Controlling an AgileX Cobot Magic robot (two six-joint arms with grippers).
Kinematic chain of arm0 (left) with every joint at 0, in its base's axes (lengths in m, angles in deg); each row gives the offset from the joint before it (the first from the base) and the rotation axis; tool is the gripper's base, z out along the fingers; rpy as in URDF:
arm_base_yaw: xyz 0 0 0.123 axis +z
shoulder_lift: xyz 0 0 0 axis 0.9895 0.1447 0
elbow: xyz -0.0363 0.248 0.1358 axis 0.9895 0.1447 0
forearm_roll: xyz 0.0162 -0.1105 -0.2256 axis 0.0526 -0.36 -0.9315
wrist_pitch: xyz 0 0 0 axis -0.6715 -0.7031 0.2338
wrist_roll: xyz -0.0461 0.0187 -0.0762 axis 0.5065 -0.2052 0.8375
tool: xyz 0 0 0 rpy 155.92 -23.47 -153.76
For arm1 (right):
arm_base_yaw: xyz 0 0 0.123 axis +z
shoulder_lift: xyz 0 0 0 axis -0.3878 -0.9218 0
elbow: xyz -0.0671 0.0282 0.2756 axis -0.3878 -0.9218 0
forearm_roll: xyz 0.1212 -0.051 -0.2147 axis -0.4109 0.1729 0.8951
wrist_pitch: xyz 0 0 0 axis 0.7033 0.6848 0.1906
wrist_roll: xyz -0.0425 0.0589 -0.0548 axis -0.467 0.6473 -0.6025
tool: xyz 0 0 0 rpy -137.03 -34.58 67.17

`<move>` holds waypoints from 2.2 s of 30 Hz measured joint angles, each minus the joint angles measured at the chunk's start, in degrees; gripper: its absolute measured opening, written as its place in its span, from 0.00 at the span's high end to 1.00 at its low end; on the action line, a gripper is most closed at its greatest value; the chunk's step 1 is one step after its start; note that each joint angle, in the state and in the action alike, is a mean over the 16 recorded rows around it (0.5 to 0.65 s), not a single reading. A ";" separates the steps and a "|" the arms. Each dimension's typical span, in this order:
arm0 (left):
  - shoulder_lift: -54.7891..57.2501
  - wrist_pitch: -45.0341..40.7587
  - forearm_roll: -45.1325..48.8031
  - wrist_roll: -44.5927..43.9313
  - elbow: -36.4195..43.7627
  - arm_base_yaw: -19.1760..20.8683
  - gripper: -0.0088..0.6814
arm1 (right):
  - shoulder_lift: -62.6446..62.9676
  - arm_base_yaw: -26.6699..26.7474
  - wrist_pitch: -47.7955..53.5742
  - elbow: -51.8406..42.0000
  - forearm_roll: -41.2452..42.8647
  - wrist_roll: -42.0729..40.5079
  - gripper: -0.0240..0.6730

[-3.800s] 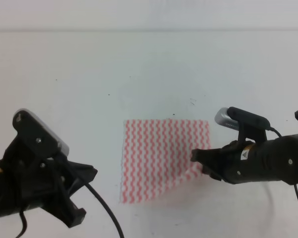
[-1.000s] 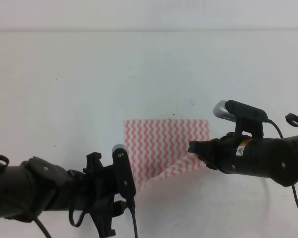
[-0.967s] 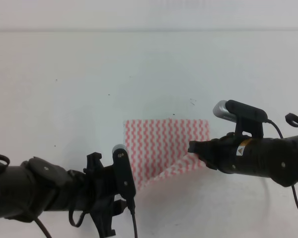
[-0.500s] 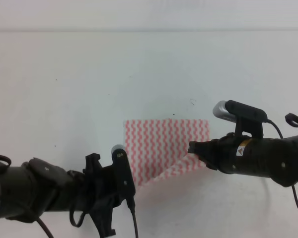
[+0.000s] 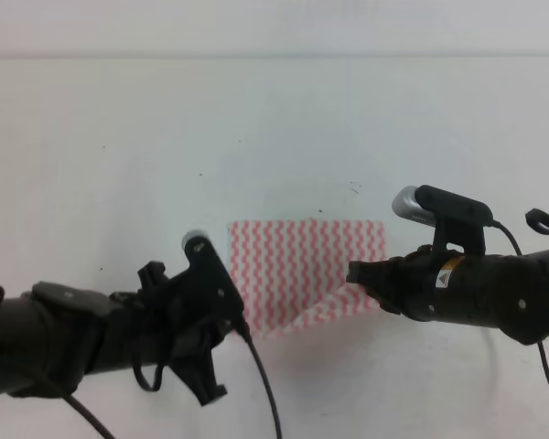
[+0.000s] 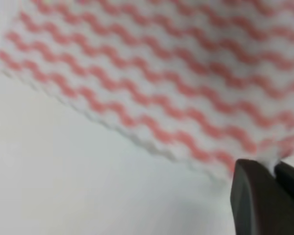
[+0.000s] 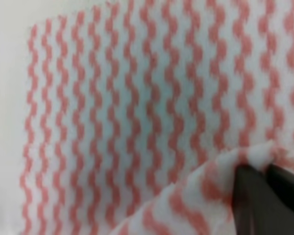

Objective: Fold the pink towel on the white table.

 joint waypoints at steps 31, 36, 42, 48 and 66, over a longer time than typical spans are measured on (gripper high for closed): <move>6.18 5.08 -4.70 -2.51 -10.56 0.10 0.99 | -1.91 -2.85 -1.63 2.61 0.97 0.00 0.99; 7.05 5.49 -4.77 -2.56 -11.78 0.10 0.99 | -2.98 -2.87 -0.71 4.24 1.73 0.00 0.99; 8.62 6.73 -5.53 -2.53 -13.13 0.10 0.99 | -3.68 -2.86 -0.50 5.27 2.37 0.00 0.99; 9.96 8.13 -6.49 -2.55 -13.80 0.11 0.99 | -3.89 -2.86 -0.95 5.52 2.60 -0.02 0.99; 10.59 9.69 -7.28 -2.74 -14.75 0.11 0.99 | -3.81 -4.48 -2.05 5.53 2.69 0.00 0.99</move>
